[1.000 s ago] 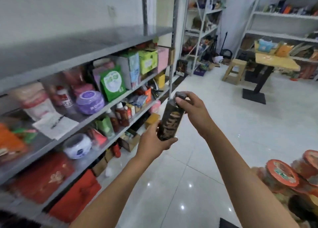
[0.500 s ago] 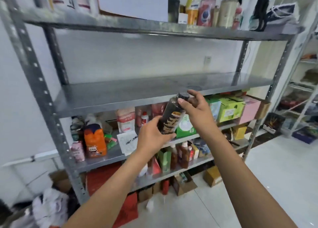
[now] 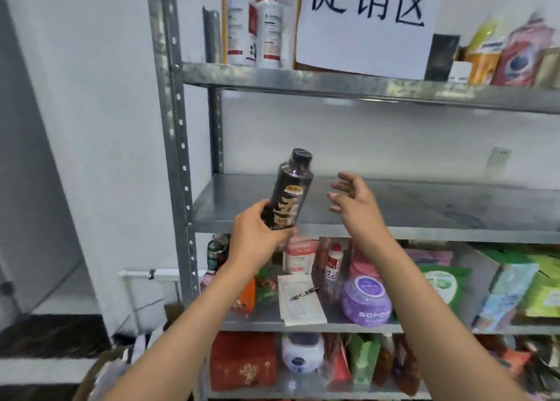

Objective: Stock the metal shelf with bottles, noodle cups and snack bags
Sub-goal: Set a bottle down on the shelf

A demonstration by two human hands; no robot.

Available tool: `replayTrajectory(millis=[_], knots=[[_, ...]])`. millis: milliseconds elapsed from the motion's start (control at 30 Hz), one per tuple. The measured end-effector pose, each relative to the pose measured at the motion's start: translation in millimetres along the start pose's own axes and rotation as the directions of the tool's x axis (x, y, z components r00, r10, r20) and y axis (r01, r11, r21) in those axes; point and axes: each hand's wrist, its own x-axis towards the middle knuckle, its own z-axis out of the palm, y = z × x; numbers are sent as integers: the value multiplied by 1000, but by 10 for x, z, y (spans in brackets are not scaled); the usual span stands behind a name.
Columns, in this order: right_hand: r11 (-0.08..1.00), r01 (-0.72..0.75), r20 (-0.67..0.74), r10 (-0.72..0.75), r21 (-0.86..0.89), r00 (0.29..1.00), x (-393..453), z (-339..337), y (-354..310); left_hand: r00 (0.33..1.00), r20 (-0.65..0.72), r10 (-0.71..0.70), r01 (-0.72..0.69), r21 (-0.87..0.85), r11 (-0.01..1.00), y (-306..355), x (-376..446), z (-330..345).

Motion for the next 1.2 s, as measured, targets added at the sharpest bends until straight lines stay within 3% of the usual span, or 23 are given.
replayTrajectory(millis=[267,533,900,1200], knots=[[999,-39,47,41,-38,998,835,627,318,986,-157,-53,63,63,996,-543,1062,-22],[987,-156,100,159,-35,982,1443,1214,753,976,-200,-89,122,157,980,-1091,1952,-10],[984,-75,288,119,-159,950,2757,1498,942,907,-298,-299,343,109,933,-1491,3045,135],[962,-65,381,166,-266,909,3364,1706,1261,919,-274,-283,315,80,946,-1959,3615,244]])
